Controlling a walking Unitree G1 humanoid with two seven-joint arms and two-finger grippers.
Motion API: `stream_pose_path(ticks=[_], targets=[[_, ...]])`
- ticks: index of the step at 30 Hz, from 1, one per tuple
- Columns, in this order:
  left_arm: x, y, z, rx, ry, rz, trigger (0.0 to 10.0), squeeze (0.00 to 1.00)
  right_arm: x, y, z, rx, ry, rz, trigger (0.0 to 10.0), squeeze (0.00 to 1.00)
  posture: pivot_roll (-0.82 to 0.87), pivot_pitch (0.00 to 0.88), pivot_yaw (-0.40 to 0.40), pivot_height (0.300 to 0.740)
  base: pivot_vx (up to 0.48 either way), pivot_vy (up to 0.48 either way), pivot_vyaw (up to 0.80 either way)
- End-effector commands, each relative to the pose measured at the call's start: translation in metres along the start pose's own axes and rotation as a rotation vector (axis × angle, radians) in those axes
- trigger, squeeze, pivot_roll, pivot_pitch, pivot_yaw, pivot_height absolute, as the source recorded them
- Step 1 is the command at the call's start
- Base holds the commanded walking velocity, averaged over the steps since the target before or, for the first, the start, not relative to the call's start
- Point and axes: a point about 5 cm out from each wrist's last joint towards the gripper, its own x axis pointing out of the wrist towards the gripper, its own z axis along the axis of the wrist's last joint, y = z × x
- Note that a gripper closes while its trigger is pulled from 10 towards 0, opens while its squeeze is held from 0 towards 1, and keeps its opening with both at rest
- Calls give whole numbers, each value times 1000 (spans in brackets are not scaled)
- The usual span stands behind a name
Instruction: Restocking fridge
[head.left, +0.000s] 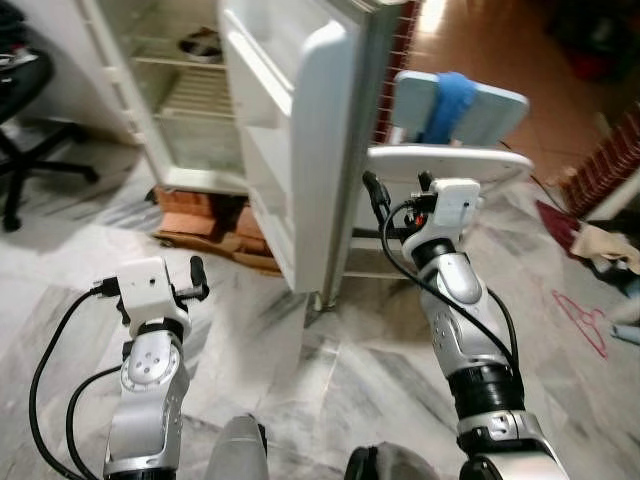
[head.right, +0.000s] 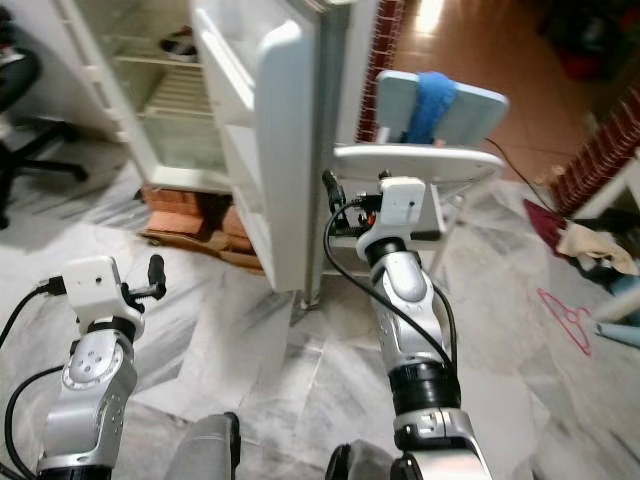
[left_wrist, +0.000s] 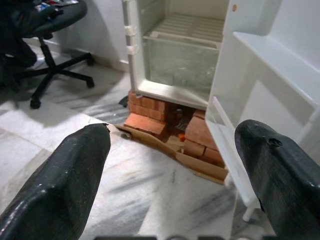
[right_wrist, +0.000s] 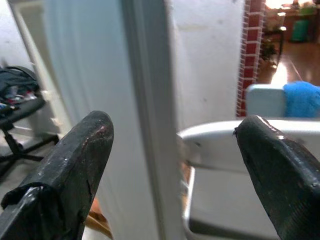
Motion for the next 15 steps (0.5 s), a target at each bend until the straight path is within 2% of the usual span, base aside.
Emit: stream_pose_path(ticks=[1, 2, 4, 6, 9, 10, 15], targets=[[1, -7, 0, -2, 7, -27, 10000, 0, 1, -9, -2, 12, 8, -87, 10000, 0, 93, 109, -20, 740, 0, 0, 0], [1, -9, 0, -5, 6, -30, 10000, 0, 5, -8, -4, 45, 26, -142, 10000, 0, 93, 113, -27, 740, 0, 0, 0], [1, -10, 0, -10, 7, -30, 10000, 0, 10, -3, -4, 66, 34, -155, 10000, 0, 94, 116, -29, 740, 0, 0, 0], [0, -11, -2, -19, 13, -22, 10000, 0, 20, 10, -1, 80, 30, -133, 10000, 0, 97, 115, -35, 740, 0, 0, 0], [0, -11, -2, -24, 14, -16, 10000, 0, 28, 18, 2, 91, 26, -119, 10000, 0, 107, 111, -44, 740, 0, 0, 0], [0, -12, -1, -24, 6, -13, 10000, 0, 36, 26, 7, 126, 19, -103, 10000, 0, 116, 109, -52, 740, 0, 0, 0], [-1, -10, 2, -26, -6, -7, 10000, 0, 52, 48, 18, 200, 3, -34, 10000, 0, 137, 113, -63, 740, 0, 0, 0]])
